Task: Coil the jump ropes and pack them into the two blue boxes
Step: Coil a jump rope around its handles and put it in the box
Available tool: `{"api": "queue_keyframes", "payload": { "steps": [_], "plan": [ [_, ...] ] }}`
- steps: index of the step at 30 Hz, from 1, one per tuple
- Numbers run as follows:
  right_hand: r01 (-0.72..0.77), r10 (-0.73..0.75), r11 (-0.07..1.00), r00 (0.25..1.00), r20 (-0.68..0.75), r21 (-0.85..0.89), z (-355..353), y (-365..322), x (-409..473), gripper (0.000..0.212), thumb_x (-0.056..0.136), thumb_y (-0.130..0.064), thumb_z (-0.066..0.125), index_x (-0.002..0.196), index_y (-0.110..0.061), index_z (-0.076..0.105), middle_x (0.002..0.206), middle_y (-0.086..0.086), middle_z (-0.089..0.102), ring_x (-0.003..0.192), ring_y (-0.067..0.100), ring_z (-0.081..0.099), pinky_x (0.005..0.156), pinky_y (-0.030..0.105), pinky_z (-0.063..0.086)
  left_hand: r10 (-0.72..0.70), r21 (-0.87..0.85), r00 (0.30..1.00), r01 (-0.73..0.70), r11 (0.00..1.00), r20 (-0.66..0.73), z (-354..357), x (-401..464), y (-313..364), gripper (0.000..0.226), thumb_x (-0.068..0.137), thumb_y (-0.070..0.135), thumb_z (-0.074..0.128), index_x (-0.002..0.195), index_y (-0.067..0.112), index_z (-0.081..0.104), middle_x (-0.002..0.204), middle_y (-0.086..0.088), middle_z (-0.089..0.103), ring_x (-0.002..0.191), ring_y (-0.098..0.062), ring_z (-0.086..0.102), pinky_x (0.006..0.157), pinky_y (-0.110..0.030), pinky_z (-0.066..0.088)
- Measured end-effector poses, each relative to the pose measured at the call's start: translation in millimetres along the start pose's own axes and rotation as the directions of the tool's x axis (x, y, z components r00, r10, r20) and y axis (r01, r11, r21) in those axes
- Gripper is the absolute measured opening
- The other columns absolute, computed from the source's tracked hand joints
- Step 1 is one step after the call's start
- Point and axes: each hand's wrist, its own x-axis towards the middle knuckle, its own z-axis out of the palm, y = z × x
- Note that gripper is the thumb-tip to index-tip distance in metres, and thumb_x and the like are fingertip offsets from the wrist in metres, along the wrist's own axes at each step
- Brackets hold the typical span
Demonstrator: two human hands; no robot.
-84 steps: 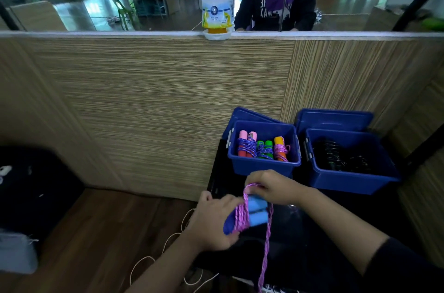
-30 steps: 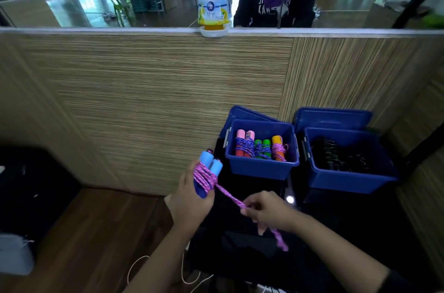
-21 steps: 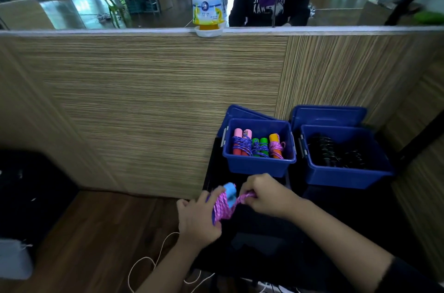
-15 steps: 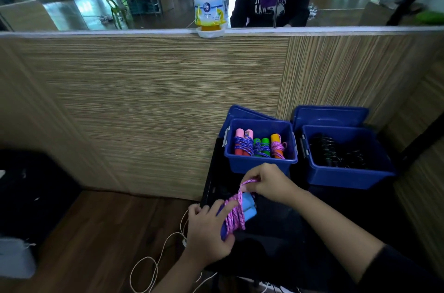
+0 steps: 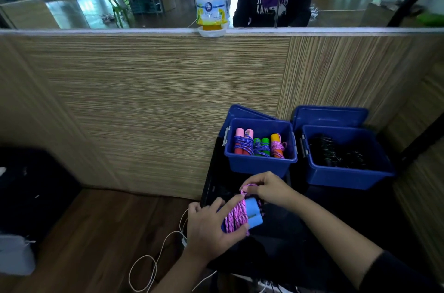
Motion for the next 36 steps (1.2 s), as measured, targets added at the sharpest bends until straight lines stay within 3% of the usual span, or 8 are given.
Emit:
{"api": "queue_keyframes", "payload": {
  "steps": [3, 8, 10, 14, 18, 24, 29, 36],
  "plan": [
    [-0.007, 0.007, 1.0, 1.0, 0.007, -0.002, -1, 4, 4, 0.016, 0.089, -0.012, 0.059, 0.088, -0.017, 0.074, 0.085, 0.0, 0.065, 0.081, 0.012, 0.058, 0.075, 0.026, 0.046, -0.044, -0.027, 0.999, 0.044, 0.999, -0.004, 0, 2, 3, 0.061, 0.078, 0.072, 0.051, 0.133, 0.048, 0.043, 0.08, 0.016, 0.055, 0.059, -0.001, 0.05, 0.063, -0.033, 0.039],
    [0.132, -0.16, 0.907, 0.986, -0.037, -0.4, -14, 11, 7, 0.016, 0.085, -0.03, 0.067, 0.095, -0.041, 0.072, 0.084, -0.012, 0.043, 0.086, 0.008, 0.05, 0.085, 0.033, 0.043, -0.072, -0.042, 0.997, 0.072, 0.997, -0.004, 3, 4, 2, 0.062, 0.077, 0.069, 0.05, 0.134, 0.047, 0.038, 0.082, 0.016, 0.055, 0.062, 0.0, 0.051, 0.062, -0.034, 0.042],
    [0.139, -0.154, 0.932, 0.988, -0.019, -0.335, -17, 11, 5, 0.019, 0.086, -0.022, 0.067, 0.102, -0.03, 0.073, 0.087, -0.012, 0.055, 0.083, 0.006, 0.056, 0.082, 0.027, 0.047, -0.113, -0.081, 0.994, 0.113, 0.99, -0.006, 4, 5, 4, 0.061, 0.077, 0.071, 0.046, 0.132, 0.05, 0.033, 0.088, 0.018, 0.057, 0.07, 0.0, 0.055, 0.07, -0.035, 0.042],
    [0.033, -0.044, 0.993, 0.994, 0.1, 0.109, -19, 13, -1, 0.027, 0.09, -0.004, 0.057, 0.102, -0.024, 0.07, 0.088, 0.005, 0.067, 0.072, 0.005, 0.061, 0.065, 0.02, 0.051, -0.248, -0.242, 0.966, 0.224, 0.944, -0.073, 6, 11, 0, 0.057, 0.076, 0.069, 0.042, 0.129, 0.051, 0.036, 0.103, 0.02, 0.064, 0.089, -0.002, 0.063, 0.082, -0.037, 0.046],
    [0.013, -0.028, 0.99, 0.994, 0.108, 0.141, -14, 17, -1, 0.023, 0.088, -0.005, 0.061, 0.102, -0.02, 0.071, 0.096, 0.018, 0.068, 0.081, 0.013, 0.063, 0.071, 0.025, 0.054, -0.288, -0.247, 0.957, 0.272, 0.93, -0.033, 5, 13, -1, 0.068, 0.072, 0.069, 0.035, 0.132, 0.038, 0.048, 0.109, 0.02, 0.065, 0.094, -0.005, 0.064, 0.086, -0.035, 0.046],
    [-0.097, 0.076, 0.96, 0.993, 0.09, 0.262, -10, 16, 4, 0.023, 0.087, 0.01, 0.052, 0.084, -0.007, 0.068, 0.079, 0.011, 0.066, 0.065, 0.012, 0.065, 0.06, 0.022, 0.055, -0.32, -0.312, 0.947, 0.31, 0.898, 0.019, 4, 14, 3, 0.057, 0.07, 0.059, 0.035, 0.12, 0.034, 0.05, 0.079, 0.03, 0.056, 0.065, 0.013, 0.049, 0.075, -0.028, 0.04],
    [-0.029, 0.03, 1.0, 0.995, 0.09, -0.011, -13, 20, 5, 0.028, 0.077, 0.006, 0.058, 0.066, -0.018, 0.068, 0.061, -0.008, 0.065, 0.054, 0.0, 0.057, 0.06, 0.019, 0.047, -0.2, -0.245, 0.98, 0.199, 0.949, 0.02, 8, 13, -4, 0.049, 0.074, 0.054, 0.044, 0.12, 0.038, 0.051, 0.092, 0.029, 0.058, 0.074, 0.009, 0.052, 0.079, -0.028, 0.035],
    [0.085, -0.041, 0.986, 0.956, 0.291, -0.142, -27, 15, 3, 0.03, 0.069, 0.014, 0.065, 0.071, -0.016, 0.066, 0.083, 0.01, 0.07, 0.065, 0.007, 0.062, 0.064, 0.022, 0.051, 0.111, -0.128, 0.993, -0.105, 0.986, 0.046, 3, 16, -10, 0.047, 0.07, 0.052, 0.058, 0.114, 0.038, 0.057, 0.079, 0.018, 0.053, 0.062, 0.001, 0.025, 0.07, -0.016, 0.025]
  ]
}}
